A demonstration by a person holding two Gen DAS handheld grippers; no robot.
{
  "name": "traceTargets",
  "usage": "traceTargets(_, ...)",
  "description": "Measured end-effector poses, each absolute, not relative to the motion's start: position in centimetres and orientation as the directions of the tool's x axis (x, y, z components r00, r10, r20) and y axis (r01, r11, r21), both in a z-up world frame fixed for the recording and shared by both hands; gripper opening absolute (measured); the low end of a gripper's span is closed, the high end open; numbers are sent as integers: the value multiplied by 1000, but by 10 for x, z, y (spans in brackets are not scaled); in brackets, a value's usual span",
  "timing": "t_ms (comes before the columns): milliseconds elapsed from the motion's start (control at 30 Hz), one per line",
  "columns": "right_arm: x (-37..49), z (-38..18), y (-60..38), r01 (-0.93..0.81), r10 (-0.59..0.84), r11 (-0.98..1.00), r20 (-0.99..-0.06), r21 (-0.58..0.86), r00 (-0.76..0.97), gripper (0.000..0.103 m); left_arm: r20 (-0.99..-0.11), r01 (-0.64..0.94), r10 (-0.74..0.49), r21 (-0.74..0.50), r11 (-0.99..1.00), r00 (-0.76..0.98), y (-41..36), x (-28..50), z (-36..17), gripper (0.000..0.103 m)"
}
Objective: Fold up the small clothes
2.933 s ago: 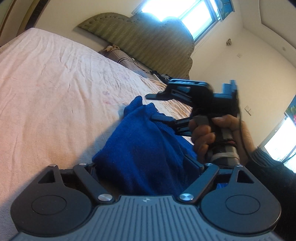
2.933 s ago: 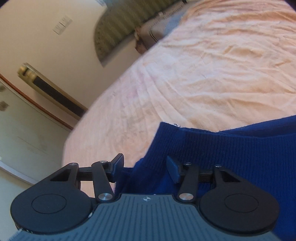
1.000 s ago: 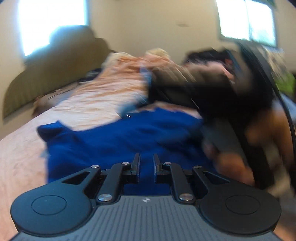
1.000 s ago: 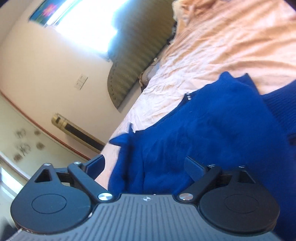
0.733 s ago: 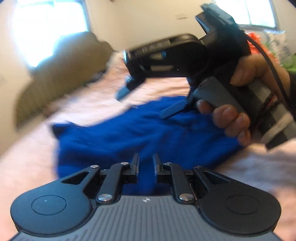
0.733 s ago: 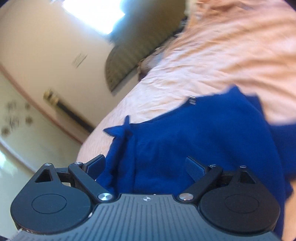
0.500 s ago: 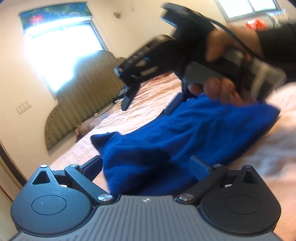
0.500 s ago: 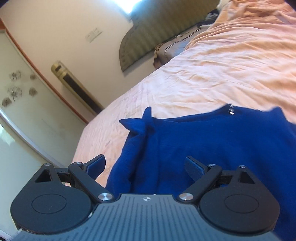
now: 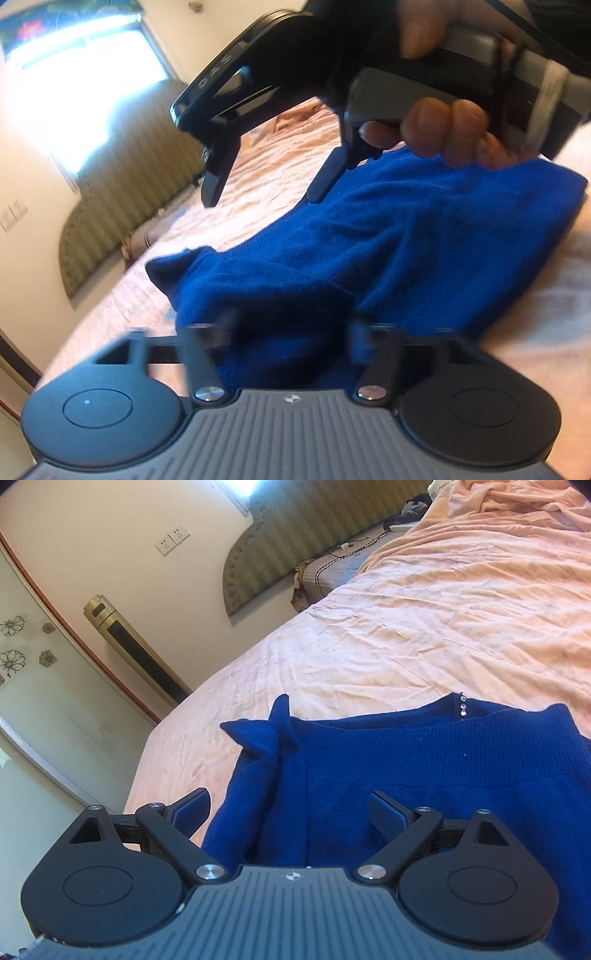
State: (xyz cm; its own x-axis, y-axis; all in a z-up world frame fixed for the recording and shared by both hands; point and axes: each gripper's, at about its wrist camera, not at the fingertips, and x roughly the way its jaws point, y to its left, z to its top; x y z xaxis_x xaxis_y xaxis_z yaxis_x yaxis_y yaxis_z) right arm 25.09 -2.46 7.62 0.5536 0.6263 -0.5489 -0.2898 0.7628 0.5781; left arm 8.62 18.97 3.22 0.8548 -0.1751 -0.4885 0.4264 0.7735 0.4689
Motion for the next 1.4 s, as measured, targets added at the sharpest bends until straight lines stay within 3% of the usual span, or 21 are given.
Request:
traceTargets(33, 256, 76, -23, -287, 628, 762, -552, 581, 548, 94, -490, 411, -170, 441, 798, 855, 194, 91, 33, 17)
traceTargets(67, 262, 76, -20, -286, 630, 761, -557, 582, 542, 94, -484, 395, -168, 416, 819, 859, 196, 93, 33, 15)
traceTargets(333, 323, 70, 49, -322, 632, 775, -660, 544, 405, 94, -386, 365, -206, 400, 840, 899, 204, 72, 40, 13)
traceTargets(400, 331, 68, 72, -356, 611, 790, -692, 499, 384, 88, -378, 367, -212, 403, 838, 901, 204, 67, 42, 13)
traceTargets(467, 336, 65, 89, -360, 560, 823, -732, 439, 388, 55, -376, 373, -222, 398, 838, 900, 205, 59, 45, 13)
traceTargets(500, 337, 63, 94, -374, 547, 829, -740, 415, 390, 11, -373, 376, -225, 404, 834, 900, 204, 58, 46, 13)
traceTargets(533, 337, 61, 98, -393, 546, 826, -747, 404, 379, 8, -369, 377, -227, 411, 830, 901, 202, 56, 45, 12)
traceTargets(767, 304, 95, 41, -429, 580, 810, -653, 400, 486, 7, -365, 405, -265, 386, 829, 892, 189, 47, 54, 12)
traceTargets(933, 271, 128, -63, -378, 554, 833, -604, 405, 573, 7, -342, 494, -382, 352, 795, 858, 153, 27, 67, 11)
traceTargets(1133, 253, 75, -169, -157, 429, 886, -638, 437, 640, 9, -384, 640, -524, 306, 705, 761, 86, -7, 55, 11)
traceTargets(1200, 250, 50, -182, -103, 432, 868, -635, 486, 640, 20, -436, 672, -530, 298, 678, 728, 70, -10, 41, 11)
traceTargets(1300, 241, 38, -191, -44, 450, 823, -603, 566, 659, 52, -453, 702, -547, 325, 634, 704, 63, -27, 36, 12)
traceTargets(1367, 229, 47, -201, -53, 450, 799, -537, 599, 713, 57, -435, 732, -591, 343, 589, 679, 74, -40, 41, 21)
traceTargets(1400, 223, 53, -206, -56, 451, 786, -509, 616, 733, 57, -420, 738, -608, 364, 568, 674, 82, -48, 42, 32)
